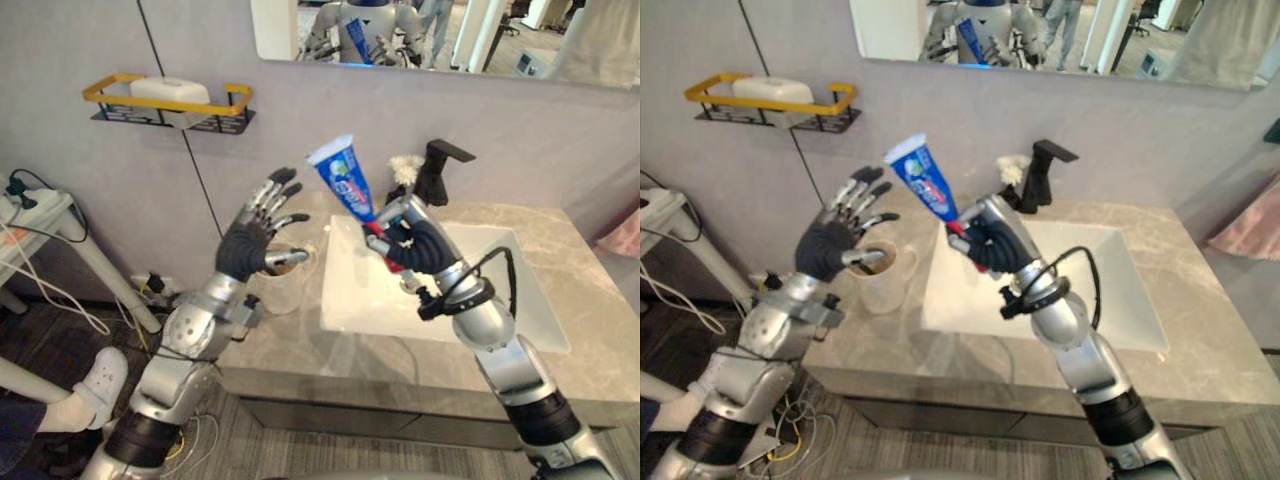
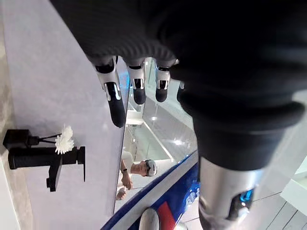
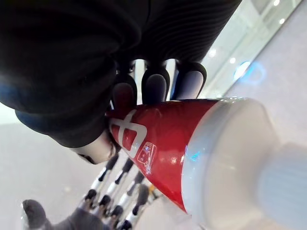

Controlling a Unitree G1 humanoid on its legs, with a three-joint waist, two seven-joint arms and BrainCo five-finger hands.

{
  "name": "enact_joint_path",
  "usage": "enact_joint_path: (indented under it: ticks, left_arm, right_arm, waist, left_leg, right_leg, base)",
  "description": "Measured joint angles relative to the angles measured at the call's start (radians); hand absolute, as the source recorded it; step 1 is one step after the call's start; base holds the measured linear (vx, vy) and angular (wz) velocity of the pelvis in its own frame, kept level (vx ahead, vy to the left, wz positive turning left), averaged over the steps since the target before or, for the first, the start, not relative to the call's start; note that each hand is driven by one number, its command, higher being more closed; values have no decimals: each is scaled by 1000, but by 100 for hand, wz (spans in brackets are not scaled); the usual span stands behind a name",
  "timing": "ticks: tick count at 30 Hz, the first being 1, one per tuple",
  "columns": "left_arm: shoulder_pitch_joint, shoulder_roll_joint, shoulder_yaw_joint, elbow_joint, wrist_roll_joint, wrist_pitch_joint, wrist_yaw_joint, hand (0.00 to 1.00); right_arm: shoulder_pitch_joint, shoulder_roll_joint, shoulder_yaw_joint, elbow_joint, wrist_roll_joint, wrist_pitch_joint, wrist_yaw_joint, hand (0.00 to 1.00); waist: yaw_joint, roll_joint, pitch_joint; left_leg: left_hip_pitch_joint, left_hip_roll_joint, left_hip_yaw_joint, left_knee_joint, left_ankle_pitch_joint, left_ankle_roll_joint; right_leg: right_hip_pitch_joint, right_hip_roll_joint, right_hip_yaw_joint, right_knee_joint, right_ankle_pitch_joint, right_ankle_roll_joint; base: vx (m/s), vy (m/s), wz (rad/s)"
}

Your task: Organize washtable

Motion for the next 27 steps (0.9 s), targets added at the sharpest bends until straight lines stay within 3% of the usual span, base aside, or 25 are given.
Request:
enact_joint_path:
  ticks: [13,25,26,27]
  left_arm:
    - [-128,6,-96,66,-67,10,3,0]
    - [-139,19,-96,96,-79,9,3,0]
    - [-141,19,-95,97,-79,10,3,100]
    - [-145,19,-94,97,-85,10,3,100]
  right_arm:
    - [-53,-9,73,10,11,5,7,100]
    - [-41,-38,120,55,19,6,46,100]
    - [-33,-44,126,55,19,6,47,100]
    - [-25,-50,133,58,19,6,48,100]
  waist:
    - [-25,-3,2]
    - [-47,-7,14]
    - [-47,-7,15]
    - [-47,-6,15]
  left_leg:
    - [6,1,14,-20,5,2]
    - [17,2,21,-22,5,2]
    - [17,3,21,-23,5,2]
    - [17,3,22,-23,5,2]
  right_leg:
    - [-11,0,14,0,0,0]
    - [-8,0,25,6,0,0]
    - [-9,0,25,6,0,0]
    - [-9,0,25,6,0,0]
  base:
    - [0,4,-2]
    - [-18,1,-2]
    - [0,0,0]
    - [0,0,0]
